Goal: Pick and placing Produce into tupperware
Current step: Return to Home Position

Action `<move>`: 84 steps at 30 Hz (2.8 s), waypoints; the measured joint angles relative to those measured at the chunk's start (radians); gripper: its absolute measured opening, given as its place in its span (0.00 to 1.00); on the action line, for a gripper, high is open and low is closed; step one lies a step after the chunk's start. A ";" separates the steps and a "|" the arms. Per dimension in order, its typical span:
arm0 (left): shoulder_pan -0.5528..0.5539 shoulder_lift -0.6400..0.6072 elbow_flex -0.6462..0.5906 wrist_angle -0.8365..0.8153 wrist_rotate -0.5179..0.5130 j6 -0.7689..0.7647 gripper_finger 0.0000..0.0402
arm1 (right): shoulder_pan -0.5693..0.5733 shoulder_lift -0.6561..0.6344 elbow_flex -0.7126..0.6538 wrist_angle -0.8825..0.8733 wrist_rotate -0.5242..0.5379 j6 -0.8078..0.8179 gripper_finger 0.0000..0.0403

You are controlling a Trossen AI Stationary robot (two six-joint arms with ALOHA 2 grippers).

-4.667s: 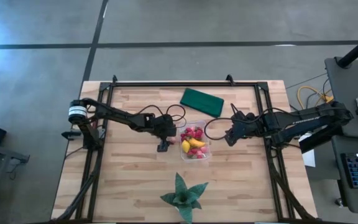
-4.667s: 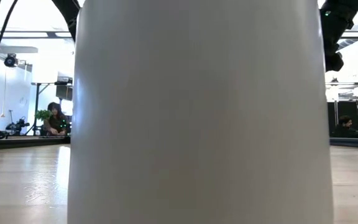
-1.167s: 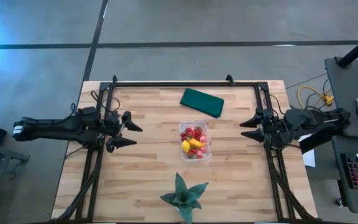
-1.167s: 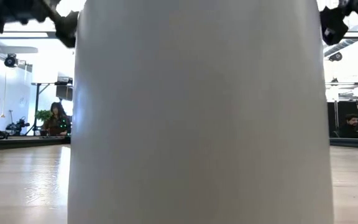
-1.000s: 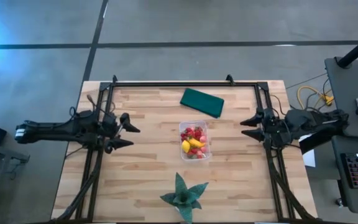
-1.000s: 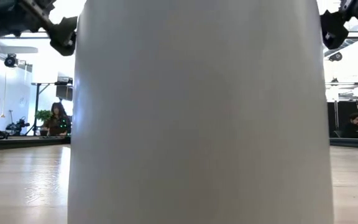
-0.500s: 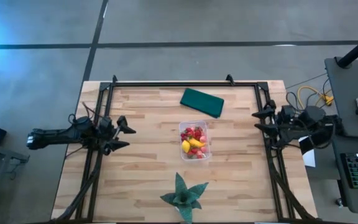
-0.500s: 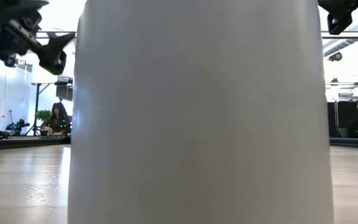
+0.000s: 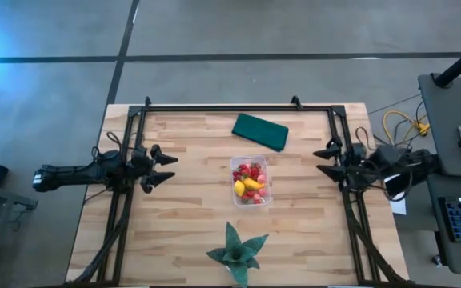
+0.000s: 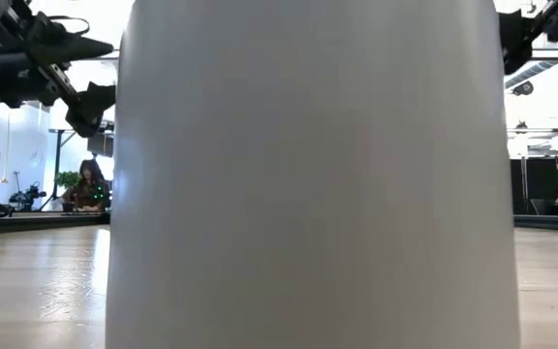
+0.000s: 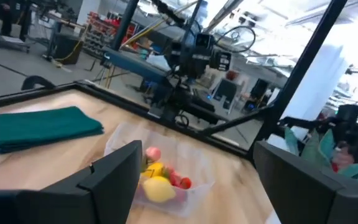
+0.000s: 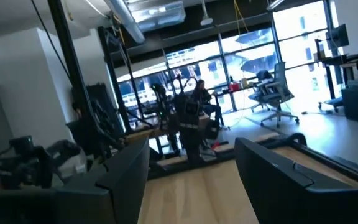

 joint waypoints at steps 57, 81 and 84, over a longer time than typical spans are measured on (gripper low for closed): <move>0.000 0.170 -0.002 -0.112 0.001 -0.050 0.73 | 0.000 0.015 -0.231 0.120 0.061 0.042 0.57; 0.000 0.170 -0.002 -0.112 0.001 -0.050 0.73 | 0.000 0.015 -0.230 0.120 0.061 0.041 0.57; -0.001 0.170 -0.002 -0.112 0.001 -0.050 0.73 | 0.000 0.015 -0.230 0.120 0.060 0.041 0.57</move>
